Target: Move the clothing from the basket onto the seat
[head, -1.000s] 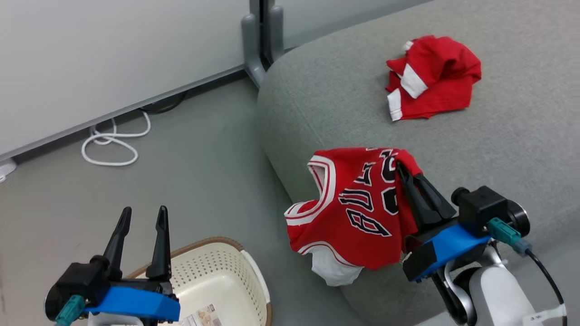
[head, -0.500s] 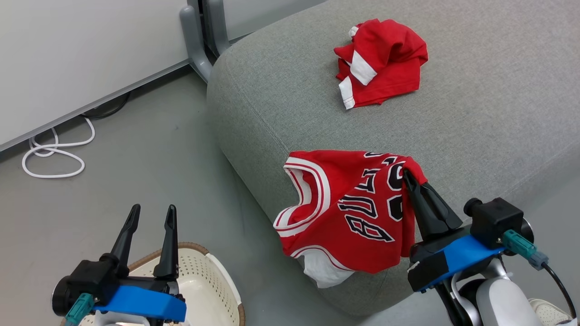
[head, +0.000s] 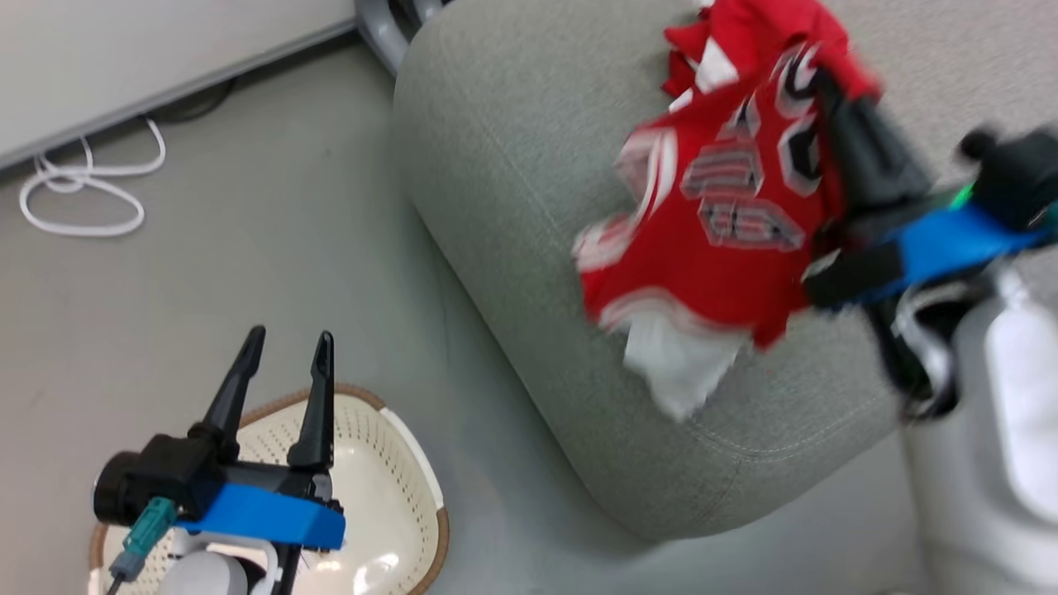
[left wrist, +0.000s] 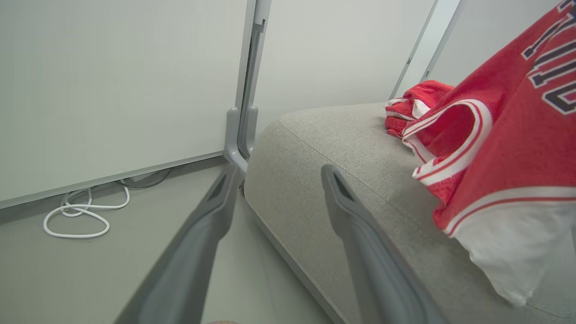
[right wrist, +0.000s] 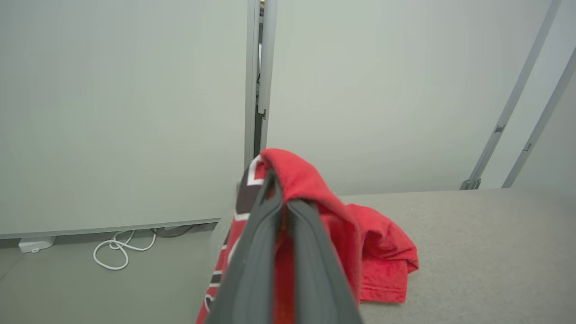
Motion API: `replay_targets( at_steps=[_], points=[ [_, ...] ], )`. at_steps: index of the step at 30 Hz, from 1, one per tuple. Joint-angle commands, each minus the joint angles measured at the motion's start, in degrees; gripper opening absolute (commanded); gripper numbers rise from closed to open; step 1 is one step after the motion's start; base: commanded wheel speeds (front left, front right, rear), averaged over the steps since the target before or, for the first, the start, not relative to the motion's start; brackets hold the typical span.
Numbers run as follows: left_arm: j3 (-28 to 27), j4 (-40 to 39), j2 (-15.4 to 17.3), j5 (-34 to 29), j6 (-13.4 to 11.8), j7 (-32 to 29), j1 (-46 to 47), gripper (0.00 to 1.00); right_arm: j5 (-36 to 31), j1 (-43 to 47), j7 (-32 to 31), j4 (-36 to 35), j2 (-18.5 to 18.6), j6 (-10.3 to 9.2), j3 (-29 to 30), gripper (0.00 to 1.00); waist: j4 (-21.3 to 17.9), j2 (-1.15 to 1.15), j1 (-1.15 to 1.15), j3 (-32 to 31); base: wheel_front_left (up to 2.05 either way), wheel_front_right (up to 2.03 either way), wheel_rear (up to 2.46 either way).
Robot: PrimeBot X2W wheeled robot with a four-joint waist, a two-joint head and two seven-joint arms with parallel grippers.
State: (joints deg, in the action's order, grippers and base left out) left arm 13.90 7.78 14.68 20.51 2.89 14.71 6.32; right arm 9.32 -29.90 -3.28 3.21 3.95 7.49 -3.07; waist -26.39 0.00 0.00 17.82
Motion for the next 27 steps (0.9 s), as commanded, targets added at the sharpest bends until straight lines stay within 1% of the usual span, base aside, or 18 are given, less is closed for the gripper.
replay_targets(
  at_steps=[1, 5, 9, 12, 14, 18, 22, 25, 27],
  points=[
    [0.18, -0.72, 0.79, -0.52, 0.23, -0.41, 1.96, 1.0, 1.33, -5.29, -1.52, -0.04, 1.57, 0.01, 1.38, 0.0, 2.31, 0.0, 0.0, 3.61, 0.0, 0.0, 0.0],
    [0.77, -2.5, 1.65, -1.47, 0.56, -1.31, 4.74, 1.0, 2.22, -15.97, -5.84, 0.25, 6.16, 0.01, 4.93, 0.0, 4.11, 0.0, 0.0, 8.44, 0.0, 0.0, 0.0],
    [0.95, -4.94, 2.93, -2.59, 0.66, -2.33, 7.52, 1.0, 2.69, -25.79, -9.62, 0.74, 10.44, 0.01, 10.4, 0.0, 5.59, 0.0, 0.0, 13.42, 0.0, 0.0, 0.0],
    [1.1, -7.24, 4.07, -3.35, 0.72, -3.52, 9.23, 1.0, 2.68, -31.67, -10.67, 2.12, 13.17, 0.01, 14.67, 0.0, 6.5, 0.0, 0.0, 17.07, 0.0, 0.0, 0.0],
    [1.06, -8.75, 4.85, -3.8, 0.73, -4.38, 10.24, 1.0, 2.88, -34.17, -10.94, 4.6, 14.66, 0.0, 17.49, 0.0, 7.09, 0.0, 0.0, 19.32, 0.0, 0.0, 0.0],
    [0.89, -11.72, 6.45, -4.59, 0.66, -6.17, 11.48, 1.0, 1.69, -35.66, -9.92, 11.12, 16.24, 0.01, 20.94, 0.0, 7.86, 0.0, 0.0, 23.15, 0.0, 0.0, 0.0],
    [0.86, -13.67, 7.47, -4.98, 0.61, -7.4, 12.43, 1.0, 1.24, -34.39, -7.28, 18.64, 14.67, 0.01, 23.46, 0.0, 8.61, 0.0, 0.0, 25.54, 0.0, 0.0, 0.0],
    [1.0, -14.32, 7.91, -4.99, 0.48, -7.91, 12.15, 1.0, -0.25, -33.19, -4.91, 24.28, 13.65, 0.01, 23.92, 0.0, 8.9, 0.0, 0.0, 26.4, 0.0, 0.0, 0.0],
    [1.23, -14.47, 7.85, -4.83, 0.53, -7.91, 12.09, 1.0, -1.44, -32.62, -3.58, 27.86, 13.62, 0.0, 24.12, 0.0, 9.22, 0.0, 0.0, 26.66, 0.0, 0.0, 0.0]
  ],
)
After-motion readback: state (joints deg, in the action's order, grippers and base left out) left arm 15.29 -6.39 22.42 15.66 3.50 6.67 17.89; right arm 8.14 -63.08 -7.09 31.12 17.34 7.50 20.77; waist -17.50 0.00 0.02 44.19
